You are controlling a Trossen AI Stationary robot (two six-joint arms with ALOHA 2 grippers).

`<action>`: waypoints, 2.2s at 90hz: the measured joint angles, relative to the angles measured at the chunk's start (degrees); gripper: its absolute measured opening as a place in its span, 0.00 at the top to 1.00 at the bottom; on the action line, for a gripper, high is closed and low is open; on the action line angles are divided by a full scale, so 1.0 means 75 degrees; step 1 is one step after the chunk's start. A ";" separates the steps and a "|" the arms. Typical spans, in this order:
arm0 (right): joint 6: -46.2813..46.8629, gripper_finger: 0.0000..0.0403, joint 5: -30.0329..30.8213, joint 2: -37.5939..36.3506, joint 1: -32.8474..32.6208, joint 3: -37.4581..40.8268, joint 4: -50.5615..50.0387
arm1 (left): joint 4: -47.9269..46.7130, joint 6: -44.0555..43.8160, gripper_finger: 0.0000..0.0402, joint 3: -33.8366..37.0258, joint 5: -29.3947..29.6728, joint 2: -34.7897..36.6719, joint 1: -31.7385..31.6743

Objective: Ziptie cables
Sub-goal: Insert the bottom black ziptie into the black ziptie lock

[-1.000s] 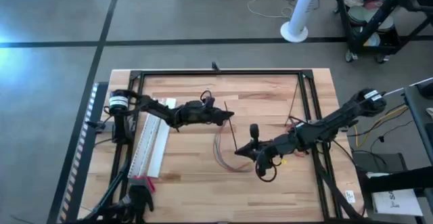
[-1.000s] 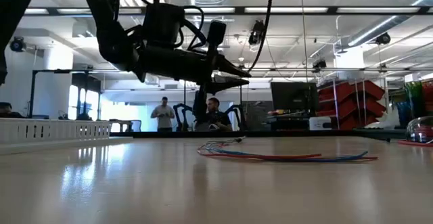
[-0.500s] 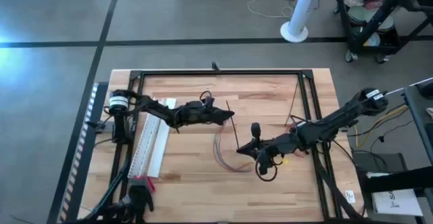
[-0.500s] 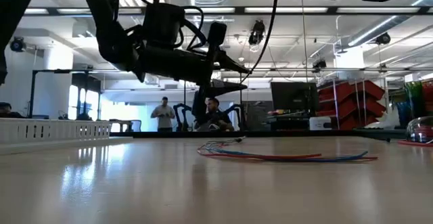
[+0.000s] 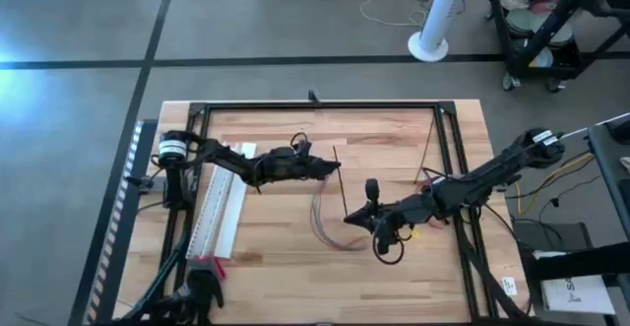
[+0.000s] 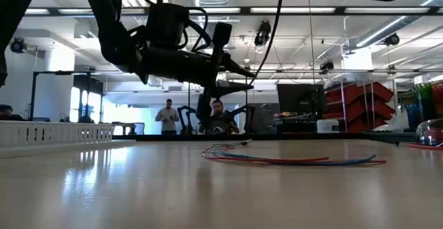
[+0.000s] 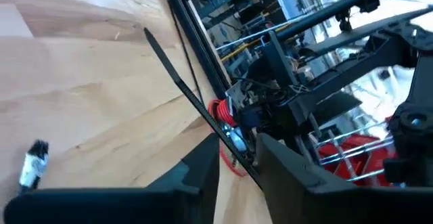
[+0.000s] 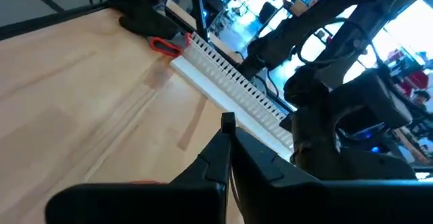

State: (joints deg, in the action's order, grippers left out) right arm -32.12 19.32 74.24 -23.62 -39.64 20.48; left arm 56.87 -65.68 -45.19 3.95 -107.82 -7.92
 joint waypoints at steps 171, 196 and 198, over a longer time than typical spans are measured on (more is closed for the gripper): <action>0.1977 1.00 -0.0379 0.0000 0.0169 0.0000 0.0066 | 0.0004 0.3214 1.00 -0.0015 0.0000 -0.0013 0.0009; 0.3569 1.00 -0.1230 0.0000 0.0943 0.0000 0.0121 | 0.0481 0.6491 1.00 -0.0015 0.0032 -0.0013 0.0348; 0.3714 1.00 -0.1383 0.0000 0.1027 0.0000 0.0127 | 0.0542 0.6780 1.00 -0.0015 0.0032 -0.0013 0.0401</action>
State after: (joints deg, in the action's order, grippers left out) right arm -4.26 8.95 74.24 -15.91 -39.64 21.43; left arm 60.94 -14.84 -45.30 4.19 -107.92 -4.92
